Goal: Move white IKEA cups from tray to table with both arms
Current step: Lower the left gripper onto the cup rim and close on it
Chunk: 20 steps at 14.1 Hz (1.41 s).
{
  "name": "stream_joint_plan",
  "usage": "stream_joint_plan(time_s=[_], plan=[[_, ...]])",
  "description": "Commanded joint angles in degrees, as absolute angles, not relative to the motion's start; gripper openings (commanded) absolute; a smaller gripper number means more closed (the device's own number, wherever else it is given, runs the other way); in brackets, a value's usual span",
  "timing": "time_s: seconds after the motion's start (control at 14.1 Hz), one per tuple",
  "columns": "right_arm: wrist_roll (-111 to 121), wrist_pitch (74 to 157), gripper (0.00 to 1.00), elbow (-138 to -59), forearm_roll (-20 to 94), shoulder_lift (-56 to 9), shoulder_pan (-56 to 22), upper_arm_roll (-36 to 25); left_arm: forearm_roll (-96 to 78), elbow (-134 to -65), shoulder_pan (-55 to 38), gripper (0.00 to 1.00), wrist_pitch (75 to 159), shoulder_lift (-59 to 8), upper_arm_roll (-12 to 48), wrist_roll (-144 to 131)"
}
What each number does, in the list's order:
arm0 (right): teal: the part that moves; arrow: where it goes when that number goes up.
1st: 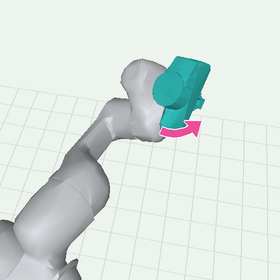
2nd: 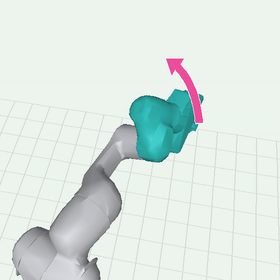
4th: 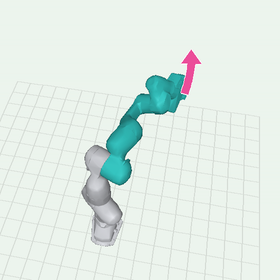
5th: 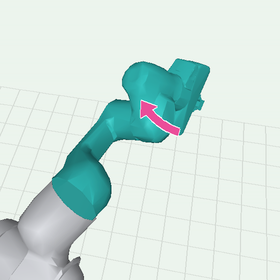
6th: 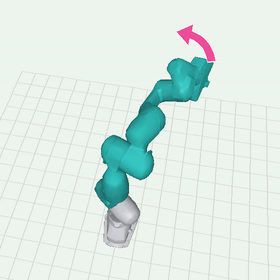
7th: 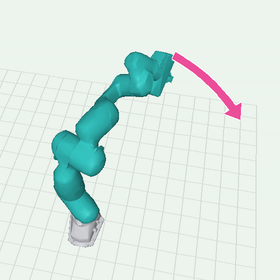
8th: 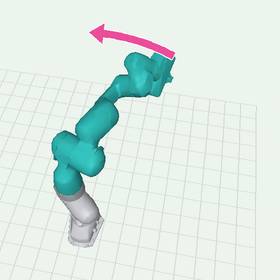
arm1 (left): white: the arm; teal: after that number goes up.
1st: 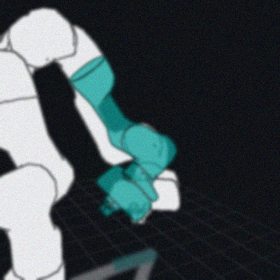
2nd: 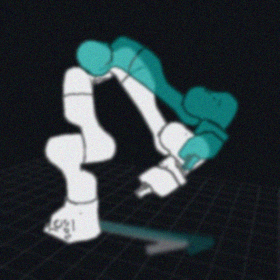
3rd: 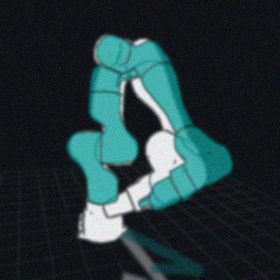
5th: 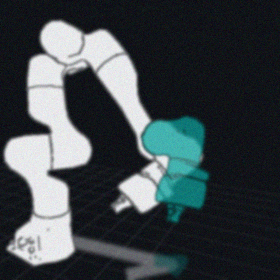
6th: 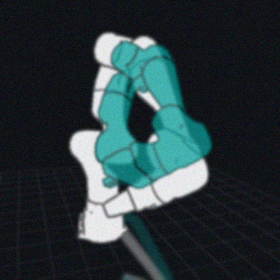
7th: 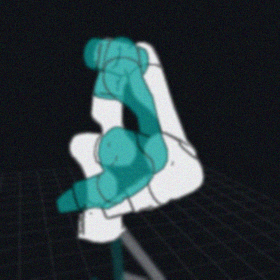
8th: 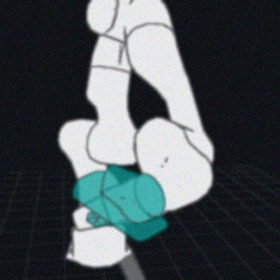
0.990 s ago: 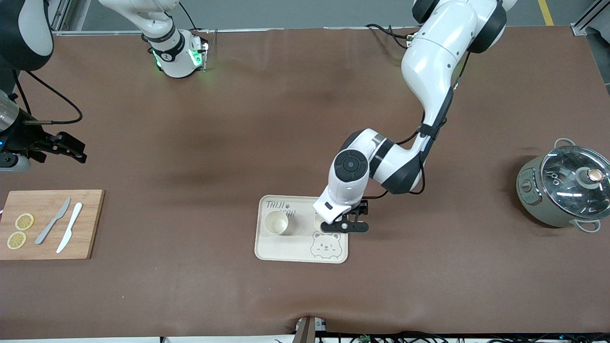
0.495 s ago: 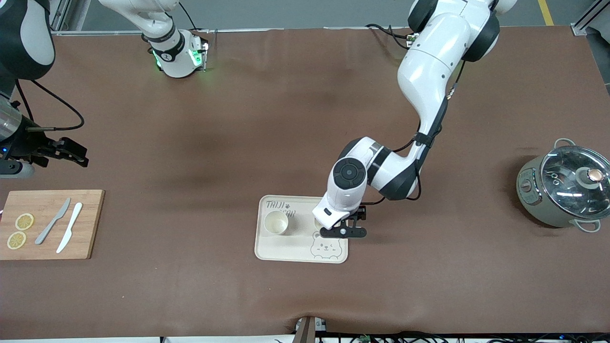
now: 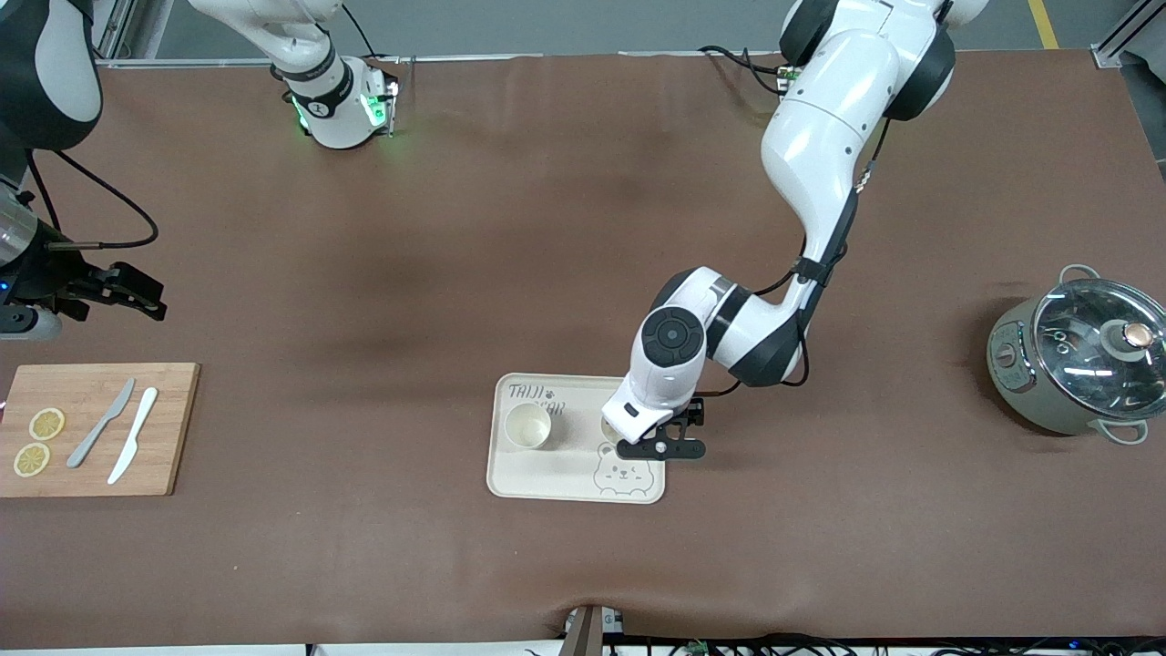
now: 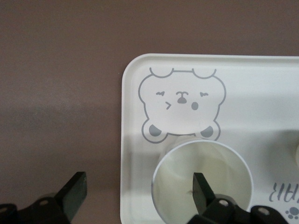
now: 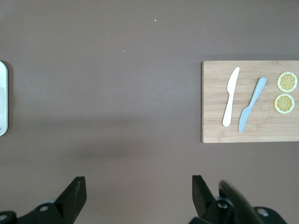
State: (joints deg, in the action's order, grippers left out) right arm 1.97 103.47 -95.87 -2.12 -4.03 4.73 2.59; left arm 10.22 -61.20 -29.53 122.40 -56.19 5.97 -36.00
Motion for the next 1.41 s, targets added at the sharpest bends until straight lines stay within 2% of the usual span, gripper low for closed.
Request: stream_joint_plan(time_s=[0.0, 0.42, 1.13, 1.2, 1.27, 1.34], plan=[[2.81, 102.83, 1.0, -94.39, -2.29, -4.92, 5.36, 3.16, 11.43, -58.8, -29.71, 1.0, 123.57, -58.27, 5.71, -35.6], [2.72, 103.36, 1.0, -94.31, -1.84, -5.18, 5.27, 3.16, 11.25, -58.8, -29.27, 1.0, 124.27, -58.36, 5.8, -35.42], [2.72, 103.8, 1.0, -90.97, -1.67, -9.31, 6.42, 3.08, 9.23, -58.89, -29.27, 1.0, 126.83, -58.97, 5.89, -35.59], [2.72, 103.8, 1.0, -90.97, -1.67, -9.32, 6.42, 3.08, 9.14, -58.89, -29.35, 0.92, 127.26, -58.97, 5.8, -35.77], [2.64, 103.8, 1.0, -90.97, -1.67, -9.32, 6.33, 3.08, 9.05, -58.97, -29.44, 0.77, 127.7, -59.06, 5.8, -36.12], [2.64, 103.71, 1.0, -90.97, -1.58, -9.32, 6.33, 3.08, 8.97, -58.97, -29.62, 0.67, 128.4, -59.15, 5.71, -36.38]])
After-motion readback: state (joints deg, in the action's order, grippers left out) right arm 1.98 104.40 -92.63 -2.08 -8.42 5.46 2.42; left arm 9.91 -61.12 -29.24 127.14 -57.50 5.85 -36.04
